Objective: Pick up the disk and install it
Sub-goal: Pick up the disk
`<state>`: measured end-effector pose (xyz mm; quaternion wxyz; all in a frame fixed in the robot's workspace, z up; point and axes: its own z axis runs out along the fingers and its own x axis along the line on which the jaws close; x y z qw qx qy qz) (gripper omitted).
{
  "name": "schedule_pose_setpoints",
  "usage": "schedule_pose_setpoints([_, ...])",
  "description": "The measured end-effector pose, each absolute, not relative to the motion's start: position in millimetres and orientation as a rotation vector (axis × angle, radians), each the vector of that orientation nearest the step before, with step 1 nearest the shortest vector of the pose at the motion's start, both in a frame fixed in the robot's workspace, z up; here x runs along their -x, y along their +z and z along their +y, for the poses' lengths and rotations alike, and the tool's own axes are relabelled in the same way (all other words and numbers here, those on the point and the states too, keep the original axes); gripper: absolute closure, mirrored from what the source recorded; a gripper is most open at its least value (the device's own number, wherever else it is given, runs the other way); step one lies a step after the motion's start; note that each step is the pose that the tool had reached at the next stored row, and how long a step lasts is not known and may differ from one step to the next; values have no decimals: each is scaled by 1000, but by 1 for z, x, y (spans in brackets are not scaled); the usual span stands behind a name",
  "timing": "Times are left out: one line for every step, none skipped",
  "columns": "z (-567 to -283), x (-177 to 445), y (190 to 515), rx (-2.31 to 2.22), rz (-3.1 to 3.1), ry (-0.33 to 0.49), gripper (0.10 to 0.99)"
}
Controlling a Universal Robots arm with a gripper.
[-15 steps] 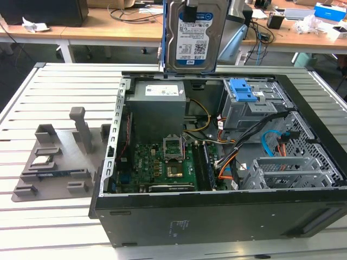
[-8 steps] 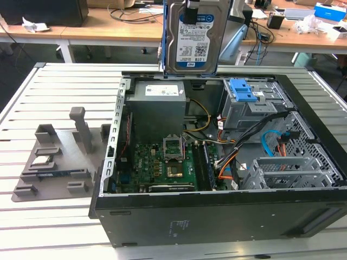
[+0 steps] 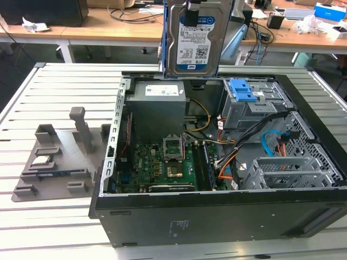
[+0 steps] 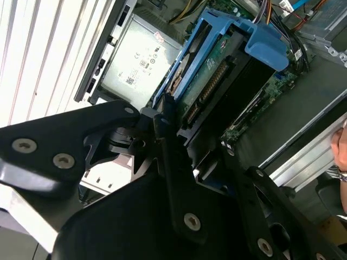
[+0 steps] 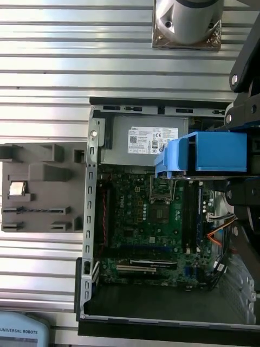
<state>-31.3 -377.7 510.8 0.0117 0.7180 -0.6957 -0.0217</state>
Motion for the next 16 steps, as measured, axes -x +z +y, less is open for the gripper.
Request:
schedule_pose_setpoints([-378,31,511,-2239,-2169,-68,722])
schedule_pose_setpoints([-380,31,511,-2239,-2169,-68,722])
schedule_pose_setpoints([-382,31,511,-2239,-2169,-67,722])
schedule_pose_setpoints([-384,31,511,-2239,-2169,-68,722])
schedule_pose_setpoints([-386,31,511,-2239,-2169,-68,722])
schedule_pose_setpoints([-387,31,511,-2239,-2169,-68,722])
schedule_pose_setpoints([-388,31,511,-2239,-2169,-67,722])
schedule_pose_setpoints([-389,31,511,-2239,-2169,-68,722])
schedule_pose_setpoints([-390,31,511,-2239,-2169,-68,722])
schedule_pose_setpoints([-391,31,511,-2239,-2169,-68,722])
schedule_pose_setpoints([-392,31,511,-2239,-2169,-68,722])
schedule_pose_setpoints([-393,31,511,-2239,-2169,-68,722])
schedule_pose_setpoints([-394,31,511,-2239,-2169,-68,722])
schedule_pose_setpoints([-395,31,511,-2239,-2169,-68,722])
schedule_pose_setpoints([-396,31,511,-2239,-2169,-68,722])
schedule_pose_setpoints([-397,31,511,-2239,-2169,-67,722])
